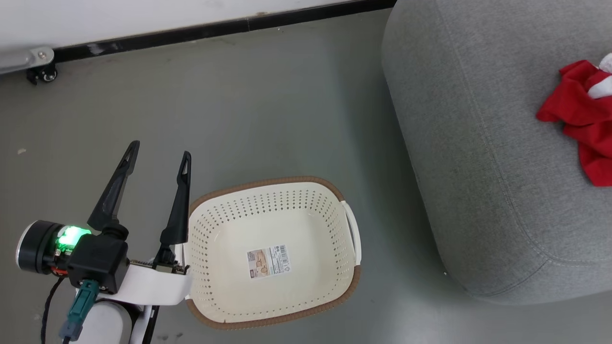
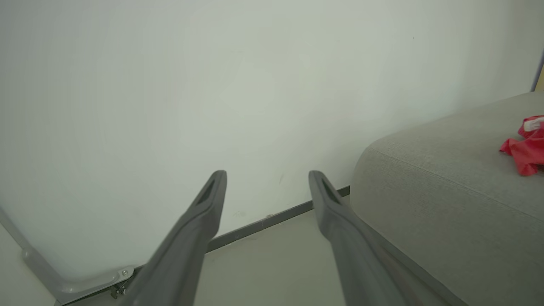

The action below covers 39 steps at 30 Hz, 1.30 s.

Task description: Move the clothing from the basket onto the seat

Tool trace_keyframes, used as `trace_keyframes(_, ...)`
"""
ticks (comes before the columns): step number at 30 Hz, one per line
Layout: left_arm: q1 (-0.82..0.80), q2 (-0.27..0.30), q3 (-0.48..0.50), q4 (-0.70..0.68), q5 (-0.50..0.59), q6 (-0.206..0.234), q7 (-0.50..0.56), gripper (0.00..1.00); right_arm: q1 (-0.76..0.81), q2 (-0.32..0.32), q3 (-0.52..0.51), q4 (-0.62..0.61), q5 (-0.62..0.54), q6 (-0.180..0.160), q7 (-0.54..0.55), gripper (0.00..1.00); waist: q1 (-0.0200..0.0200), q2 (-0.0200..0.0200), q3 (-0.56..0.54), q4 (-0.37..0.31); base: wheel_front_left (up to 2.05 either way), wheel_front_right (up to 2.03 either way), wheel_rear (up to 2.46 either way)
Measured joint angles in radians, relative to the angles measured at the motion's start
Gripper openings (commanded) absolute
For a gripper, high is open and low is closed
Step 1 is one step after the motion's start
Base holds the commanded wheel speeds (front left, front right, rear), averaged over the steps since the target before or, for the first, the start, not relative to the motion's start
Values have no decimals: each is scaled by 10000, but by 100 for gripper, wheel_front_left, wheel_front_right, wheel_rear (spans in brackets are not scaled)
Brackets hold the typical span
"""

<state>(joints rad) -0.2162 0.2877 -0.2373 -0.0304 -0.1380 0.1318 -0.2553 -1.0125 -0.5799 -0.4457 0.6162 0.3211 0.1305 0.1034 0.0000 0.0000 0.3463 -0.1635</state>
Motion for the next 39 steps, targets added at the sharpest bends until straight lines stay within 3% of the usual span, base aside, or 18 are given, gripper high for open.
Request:
trace_keyframes(22, -994, 219, -408, -571, 284, -353, 543, 100, 455, 627, -276, 1983, -378, 0, -1112, 0, 0, 0, 1771, 622, 0, 0, 0)
trace_keyframes(39, -1689, 322, -217, -654, 368, -360, 612, 100, 1099, 617, -412, 3122, -694, 2, -1931, 0, 0, -1, 2801, 461, 0, 0, 0)
